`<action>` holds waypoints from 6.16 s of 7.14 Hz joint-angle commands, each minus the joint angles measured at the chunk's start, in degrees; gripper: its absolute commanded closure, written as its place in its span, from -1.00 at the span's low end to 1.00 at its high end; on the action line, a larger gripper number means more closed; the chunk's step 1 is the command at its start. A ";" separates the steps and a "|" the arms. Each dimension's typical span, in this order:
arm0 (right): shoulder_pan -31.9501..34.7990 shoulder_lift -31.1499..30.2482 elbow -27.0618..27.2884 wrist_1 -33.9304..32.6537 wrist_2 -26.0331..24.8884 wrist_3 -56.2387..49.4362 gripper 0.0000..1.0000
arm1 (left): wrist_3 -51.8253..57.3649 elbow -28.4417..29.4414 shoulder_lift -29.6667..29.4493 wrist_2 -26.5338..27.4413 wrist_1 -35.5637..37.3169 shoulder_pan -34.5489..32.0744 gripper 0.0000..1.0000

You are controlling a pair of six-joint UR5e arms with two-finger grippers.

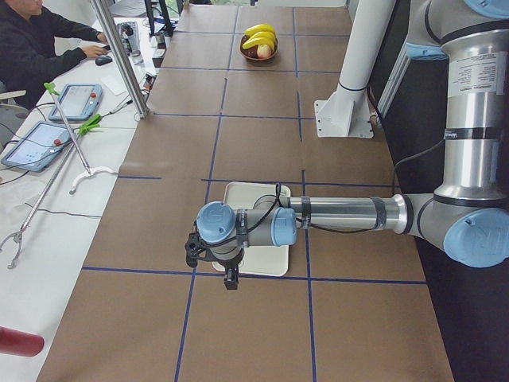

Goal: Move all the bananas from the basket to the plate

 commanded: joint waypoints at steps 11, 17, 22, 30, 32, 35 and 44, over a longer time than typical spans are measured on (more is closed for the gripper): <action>0.07 -0.26 1.16 4.68 0.36 1.62 -1.00 | -0.33 0.19 -0.28 0.00 -0.33 0.00 -1.00; -0.37 -4.20 7.65 5.57 11.22 8.34 -1.00 | -0.42 -0.78 -0.28 0.00 -2.52 0.00 -1.00; -15.36 -13.87 7.67 40.26 1.35 38.18 -1.00 | -0.69 -0.87 -0.02 -0.17 -3.23 -0.09 -1.00; -25.32 -14.76 6.61 40.29 -2.45 37.93 -0.92 | -0.60 -0.78 0.24 -0.44 -3.23 -0.09 -1.00; -26.37 -14.68 6.44 40.38 -3.76 37.93 -0.64 | -0.60 -0.87 0.24 -0.53 -3.23 -0.09 -1.00; -26.82 -14.85 6.17 40.56 -4.65 37.93 0.07 | -0.60 -0.96 0.24 -0.53 -3.23 -0.09 -1.00; -13.20 -14.42 13.55 40.64 2.56 38.19 1.00 | -1.56 -3.07 0.15 -0.53 -3.23 -0.09 -1.00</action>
